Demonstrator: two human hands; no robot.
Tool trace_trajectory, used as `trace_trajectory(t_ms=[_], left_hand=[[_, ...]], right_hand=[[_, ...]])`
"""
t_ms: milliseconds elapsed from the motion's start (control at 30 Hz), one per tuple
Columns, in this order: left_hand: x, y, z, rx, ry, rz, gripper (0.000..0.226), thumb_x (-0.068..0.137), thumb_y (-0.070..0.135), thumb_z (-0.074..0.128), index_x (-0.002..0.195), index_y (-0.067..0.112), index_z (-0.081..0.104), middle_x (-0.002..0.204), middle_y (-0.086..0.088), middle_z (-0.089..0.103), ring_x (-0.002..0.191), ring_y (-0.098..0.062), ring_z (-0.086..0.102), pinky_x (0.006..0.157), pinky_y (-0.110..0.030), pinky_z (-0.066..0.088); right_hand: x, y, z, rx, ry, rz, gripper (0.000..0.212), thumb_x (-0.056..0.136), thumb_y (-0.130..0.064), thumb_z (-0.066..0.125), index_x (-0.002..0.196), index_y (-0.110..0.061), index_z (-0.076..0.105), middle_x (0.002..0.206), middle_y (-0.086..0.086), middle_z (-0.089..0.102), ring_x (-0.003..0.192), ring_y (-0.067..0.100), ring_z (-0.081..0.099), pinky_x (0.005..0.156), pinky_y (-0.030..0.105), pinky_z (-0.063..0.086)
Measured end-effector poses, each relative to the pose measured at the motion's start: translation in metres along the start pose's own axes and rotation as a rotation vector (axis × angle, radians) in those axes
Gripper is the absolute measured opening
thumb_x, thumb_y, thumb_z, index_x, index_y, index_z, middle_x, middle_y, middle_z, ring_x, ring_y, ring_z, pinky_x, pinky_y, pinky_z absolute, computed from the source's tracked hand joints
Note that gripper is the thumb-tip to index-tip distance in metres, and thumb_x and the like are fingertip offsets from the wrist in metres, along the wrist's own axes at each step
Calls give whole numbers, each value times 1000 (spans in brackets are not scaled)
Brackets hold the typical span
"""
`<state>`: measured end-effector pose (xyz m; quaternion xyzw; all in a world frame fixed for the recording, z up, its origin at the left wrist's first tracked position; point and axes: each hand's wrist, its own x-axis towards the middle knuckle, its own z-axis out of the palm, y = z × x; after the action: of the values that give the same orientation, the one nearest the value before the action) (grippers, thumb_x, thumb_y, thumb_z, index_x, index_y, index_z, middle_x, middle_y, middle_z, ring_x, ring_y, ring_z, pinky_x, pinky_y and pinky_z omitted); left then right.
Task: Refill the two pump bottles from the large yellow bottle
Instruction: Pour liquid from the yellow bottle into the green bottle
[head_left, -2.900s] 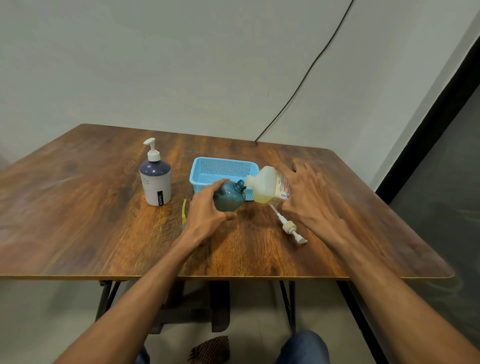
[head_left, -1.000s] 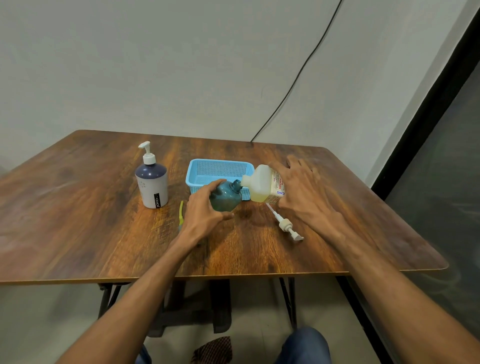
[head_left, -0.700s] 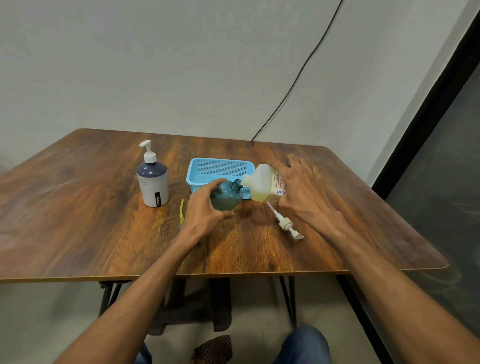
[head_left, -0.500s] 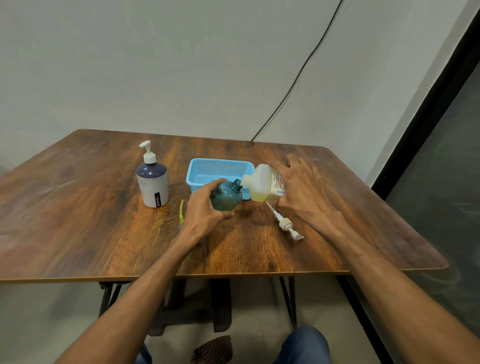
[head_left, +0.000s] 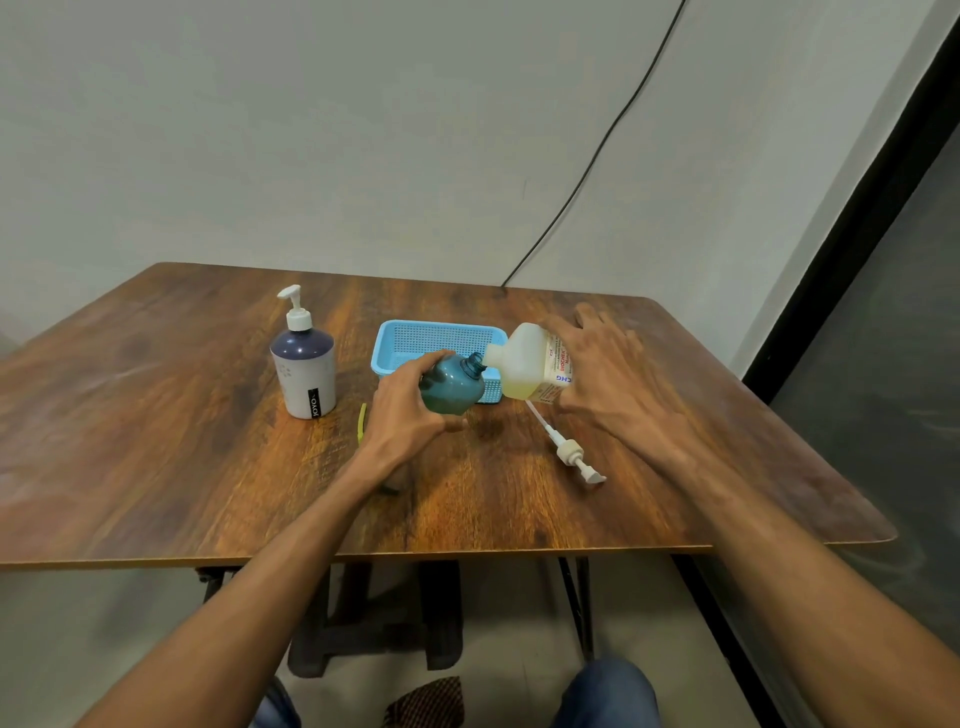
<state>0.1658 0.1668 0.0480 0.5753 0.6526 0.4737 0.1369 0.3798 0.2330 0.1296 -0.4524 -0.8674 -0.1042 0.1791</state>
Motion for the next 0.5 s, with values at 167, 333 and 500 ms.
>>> trace_trajectory(t_ms=[167, 333, 500], left_hand=[[-3, 0, 1, 0, -20, -20, 91, 62, 16, 93, 143, 16, 50, 130, -7, 59, 117, -20, 55, 104, -39, 49], [-9, -2, 5, 6, -17, -16, 91, 61, 16, 93, 142, 15, 51, 130, -6, 60, 114, -15, 55, 103, -36, 49], [-10, -3, 7, 13, -28, -24, 90, 63, 15, 92, 143, 15, 50, 136, -7, 58, 114, -8, 48, 99, -24, 42]], right_hand=[[-2, 1, 3, 0, -9, 0, 80, 67, -38, 82, 138, -28, 46, 117, 7, 48, 110, 27, 48, 87, 46, 44], [-5, 0, 9, -27, -6, 4, 84, 66, -45, 83, 139, -30, 46, 120, 8, 50, 112, 28, 49, 92, 48, 45], [-6, 0, 12, -36, -1, -3, 84, 64, -44, 84, 138, -29, 46, 120, 8, 50, 113, 28, 48, 90, 48, 44]])
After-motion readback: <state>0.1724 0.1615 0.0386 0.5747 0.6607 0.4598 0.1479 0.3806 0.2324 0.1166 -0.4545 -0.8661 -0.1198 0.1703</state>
